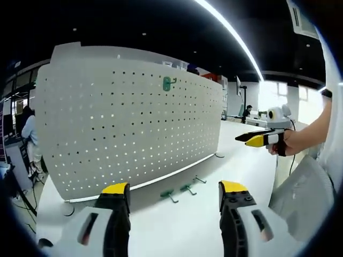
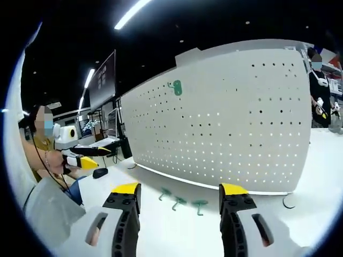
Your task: Insert the hook assembly into the mounting plate slot until the hook locks in place.
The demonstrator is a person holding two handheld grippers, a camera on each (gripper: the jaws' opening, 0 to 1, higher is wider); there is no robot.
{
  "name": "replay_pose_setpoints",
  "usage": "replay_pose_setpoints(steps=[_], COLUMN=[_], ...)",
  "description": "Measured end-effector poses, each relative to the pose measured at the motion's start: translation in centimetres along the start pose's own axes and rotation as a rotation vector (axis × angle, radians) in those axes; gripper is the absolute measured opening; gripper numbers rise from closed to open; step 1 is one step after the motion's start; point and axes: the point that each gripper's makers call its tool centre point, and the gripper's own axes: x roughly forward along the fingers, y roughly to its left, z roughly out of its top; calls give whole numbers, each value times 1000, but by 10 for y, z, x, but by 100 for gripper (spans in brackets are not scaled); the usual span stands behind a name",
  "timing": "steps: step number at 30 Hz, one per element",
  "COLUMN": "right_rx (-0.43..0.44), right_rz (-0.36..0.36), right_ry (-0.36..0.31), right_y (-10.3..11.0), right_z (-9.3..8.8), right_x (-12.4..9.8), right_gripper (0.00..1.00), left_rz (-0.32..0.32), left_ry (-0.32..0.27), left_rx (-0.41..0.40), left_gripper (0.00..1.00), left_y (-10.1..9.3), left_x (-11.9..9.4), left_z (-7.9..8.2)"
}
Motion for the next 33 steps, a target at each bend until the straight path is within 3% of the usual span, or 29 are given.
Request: replay_pose_setpoints(steps=[17,33], right_rx=[9,15], right_rz=[-15,-12], right_ry=[88,98], right_y=[-1,1], right_z=[-26,-28], right_x=[-13,-14], right_gripper=[59,59], left_rz=[-23,-38], left_ry=[88,95], left_rx=[3,0], left_gripper=[70,70], left_y=[4,2], left_x=[-10,-6], left_z=[-25,-26])
